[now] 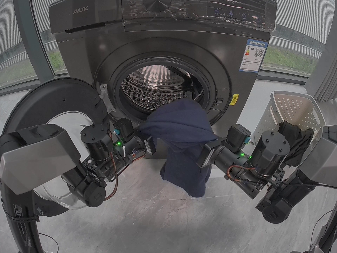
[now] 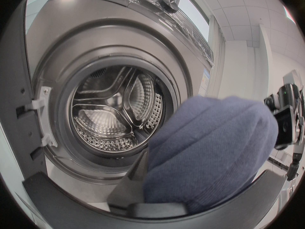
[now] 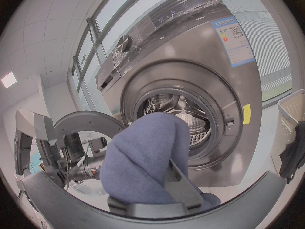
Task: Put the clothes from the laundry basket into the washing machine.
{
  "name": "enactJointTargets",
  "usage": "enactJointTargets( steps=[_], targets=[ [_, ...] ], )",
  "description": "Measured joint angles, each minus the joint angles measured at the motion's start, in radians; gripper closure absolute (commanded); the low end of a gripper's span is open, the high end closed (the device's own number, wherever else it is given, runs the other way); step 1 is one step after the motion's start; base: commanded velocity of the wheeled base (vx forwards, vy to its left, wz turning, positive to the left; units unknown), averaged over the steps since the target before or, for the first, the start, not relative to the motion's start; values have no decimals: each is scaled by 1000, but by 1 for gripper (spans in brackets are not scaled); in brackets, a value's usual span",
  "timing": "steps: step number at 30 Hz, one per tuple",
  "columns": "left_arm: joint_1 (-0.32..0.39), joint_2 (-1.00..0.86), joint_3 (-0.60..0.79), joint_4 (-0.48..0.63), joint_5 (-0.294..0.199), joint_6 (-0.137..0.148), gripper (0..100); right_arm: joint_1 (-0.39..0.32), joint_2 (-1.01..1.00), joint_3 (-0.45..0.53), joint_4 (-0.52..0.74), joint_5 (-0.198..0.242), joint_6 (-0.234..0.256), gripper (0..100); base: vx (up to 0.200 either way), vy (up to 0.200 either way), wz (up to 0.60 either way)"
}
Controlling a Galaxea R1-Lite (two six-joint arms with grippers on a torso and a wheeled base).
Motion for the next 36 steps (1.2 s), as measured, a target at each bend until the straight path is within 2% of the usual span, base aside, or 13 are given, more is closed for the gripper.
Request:
enactJointTargets(
  steps=[7,17,18,25,27,31,36],
  targets=[
    [-17,-36,30,-1,8,-1,100,11,-4,7,-1,1,5,100,0,0,0],
    [-75,-38,148,-2,-7,11,100,17,-11,-103,-1,-2,3,100,0,0,0],
    [-77,-37,155,-2,-8,11,0,17,-12,-106,0,-2,2,100,0,0,0],
    [-84,-27,243,-1,-19,14,0,13,-20,-123,0,-1,-4,100,0,0,0],
    [-87,-24,275,-1,-30,25,0,8,-20,-131,2,-1,-5,100,0,0,0],
    [-103,-30,330,0,-89,55,0,-2,-15,-155,9,0,-10,100,0,0,0],
    [-131,-68,324,-1,-110,69,0,-12,7,-181,12,0,-18,100,0,0,0]
  ],
)
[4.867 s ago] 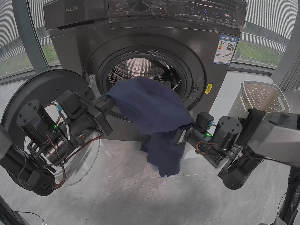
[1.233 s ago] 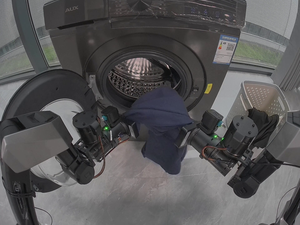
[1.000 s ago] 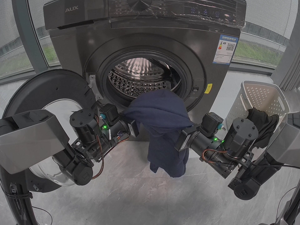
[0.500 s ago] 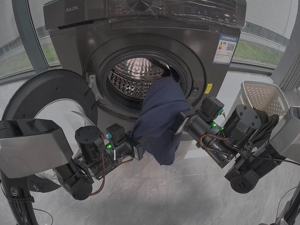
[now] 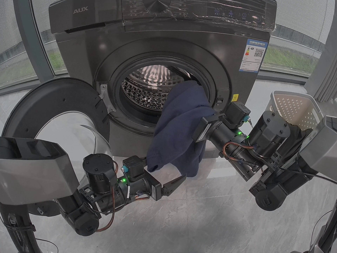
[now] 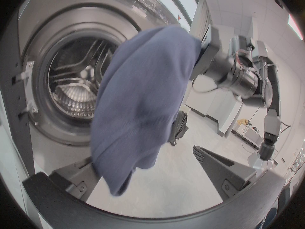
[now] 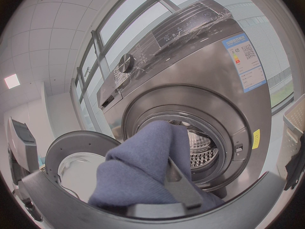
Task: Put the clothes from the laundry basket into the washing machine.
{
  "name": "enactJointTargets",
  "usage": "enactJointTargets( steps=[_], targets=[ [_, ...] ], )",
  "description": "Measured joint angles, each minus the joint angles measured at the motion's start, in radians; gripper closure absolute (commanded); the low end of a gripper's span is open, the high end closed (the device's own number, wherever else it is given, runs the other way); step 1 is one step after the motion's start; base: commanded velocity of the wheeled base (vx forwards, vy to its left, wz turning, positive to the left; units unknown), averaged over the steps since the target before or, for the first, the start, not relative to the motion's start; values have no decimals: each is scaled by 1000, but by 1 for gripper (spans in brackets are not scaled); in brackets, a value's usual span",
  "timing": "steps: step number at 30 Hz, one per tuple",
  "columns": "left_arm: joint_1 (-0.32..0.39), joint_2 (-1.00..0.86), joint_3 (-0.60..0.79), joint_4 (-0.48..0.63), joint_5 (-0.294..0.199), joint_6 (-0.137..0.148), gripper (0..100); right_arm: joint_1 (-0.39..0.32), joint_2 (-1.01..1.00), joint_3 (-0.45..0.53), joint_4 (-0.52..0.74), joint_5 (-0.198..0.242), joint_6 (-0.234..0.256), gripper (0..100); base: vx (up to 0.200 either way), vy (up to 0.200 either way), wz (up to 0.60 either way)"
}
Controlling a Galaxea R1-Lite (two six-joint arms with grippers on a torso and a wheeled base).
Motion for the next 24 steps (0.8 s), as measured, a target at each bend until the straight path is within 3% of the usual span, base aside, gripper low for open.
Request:
enactJointTargets(
  steps=[12,19,24],
  targets=[
    [-27,-135,-33,0,-8,-9,0,-42,47,-33,4,2,-5,100,0,0,0],
    [-37,-184,79,0,-34,-2,0,-69,59,-43,5,3,-4,100,0,0,0],
    [-42,-191,189,0,-60,20,0,-87,64,-70,5,4,-4,100,0,0,0]
  ],
)
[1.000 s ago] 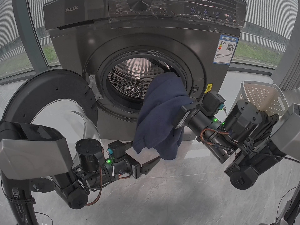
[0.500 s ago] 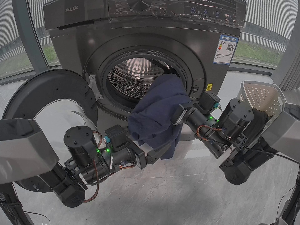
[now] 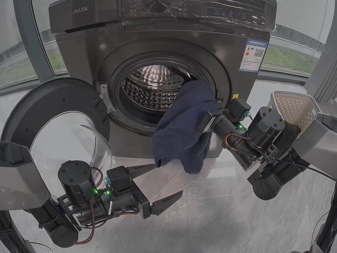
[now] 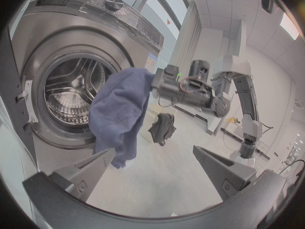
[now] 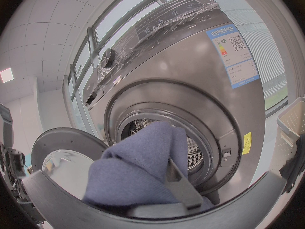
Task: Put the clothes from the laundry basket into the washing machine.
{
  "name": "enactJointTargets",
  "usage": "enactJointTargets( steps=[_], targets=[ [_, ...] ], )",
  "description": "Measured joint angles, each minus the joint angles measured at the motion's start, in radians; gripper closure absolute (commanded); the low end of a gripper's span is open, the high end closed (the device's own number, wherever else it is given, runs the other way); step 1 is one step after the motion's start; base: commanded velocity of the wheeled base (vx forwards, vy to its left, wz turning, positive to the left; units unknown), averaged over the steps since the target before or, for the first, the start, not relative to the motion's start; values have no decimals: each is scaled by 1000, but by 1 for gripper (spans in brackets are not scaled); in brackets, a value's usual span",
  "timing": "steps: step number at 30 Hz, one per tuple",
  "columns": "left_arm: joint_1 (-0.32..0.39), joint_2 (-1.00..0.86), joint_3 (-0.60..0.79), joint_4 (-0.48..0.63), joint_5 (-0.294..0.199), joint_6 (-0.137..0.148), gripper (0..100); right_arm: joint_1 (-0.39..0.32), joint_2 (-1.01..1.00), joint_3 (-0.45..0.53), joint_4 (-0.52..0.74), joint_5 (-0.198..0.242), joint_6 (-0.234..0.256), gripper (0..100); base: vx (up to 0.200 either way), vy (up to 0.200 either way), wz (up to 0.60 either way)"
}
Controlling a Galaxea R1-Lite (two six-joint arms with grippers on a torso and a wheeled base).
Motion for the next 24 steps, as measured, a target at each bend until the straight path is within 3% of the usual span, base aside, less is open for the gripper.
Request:
enactJointTargets(
  steps=[9,24],
  targets=[
    [30,6,-40,0,3,0,0,0,5,-16,0,1,0,100,0,0,0],
    [95,199,-421,0,81,4,0,52,12,-17,1,-4,0,100,0,0,0]
  ],
)
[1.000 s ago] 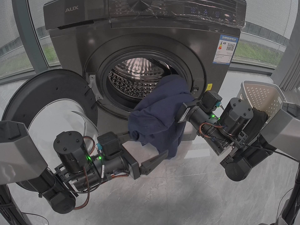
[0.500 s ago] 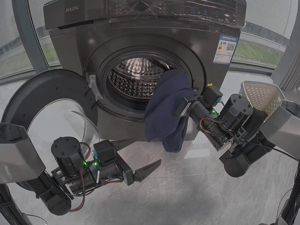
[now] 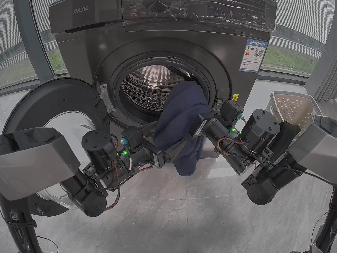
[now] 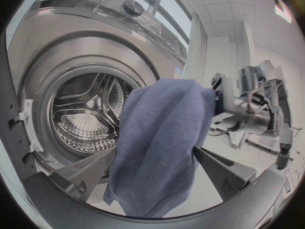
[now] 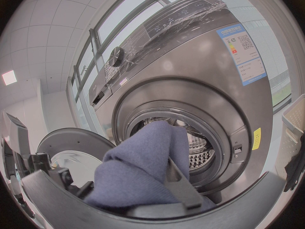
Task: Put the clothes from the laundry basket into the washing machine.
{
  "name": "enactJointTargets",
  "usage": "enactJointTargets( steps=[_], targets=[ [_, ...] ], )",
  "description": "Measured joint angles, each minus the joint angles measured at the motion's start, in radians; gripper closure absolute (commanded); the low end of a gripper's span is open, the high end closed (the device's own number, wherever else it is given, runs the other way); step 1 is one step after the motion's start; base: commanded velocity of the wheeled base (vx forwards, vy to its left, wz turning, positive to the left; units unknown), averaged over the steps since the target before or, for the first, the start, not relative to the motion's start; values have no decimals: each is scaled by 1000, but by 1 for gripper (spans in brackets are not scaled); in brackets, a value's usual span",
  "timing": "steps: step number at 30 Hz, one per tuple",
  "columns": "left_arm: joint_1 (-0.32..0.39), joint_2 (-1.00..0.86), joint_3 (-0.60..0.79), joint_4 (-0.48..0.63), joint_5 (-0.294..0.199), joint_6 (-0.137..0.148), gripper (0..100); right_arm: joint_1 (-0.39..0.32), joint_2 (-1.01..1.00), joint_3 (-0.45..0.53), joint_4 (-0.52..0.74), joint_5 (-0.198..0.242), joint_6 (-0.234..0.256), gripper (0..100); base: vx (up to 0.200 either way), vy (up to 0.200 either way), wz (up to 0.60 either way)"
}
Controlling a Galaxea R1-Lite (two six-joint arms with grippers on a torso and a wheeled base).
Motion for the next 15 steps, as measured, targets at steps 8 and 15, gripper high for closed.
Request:
enactJointTargets(
  steps=[8,15],
  targets=[
    [-1,107,-96,0,20,0,0,31,15,-21,4,-7,1,100,0,0,0],
    [-16,161,-151,0,29,2,0,45,21,-27,10,-9,3,100,0,0,0]
  ],
)
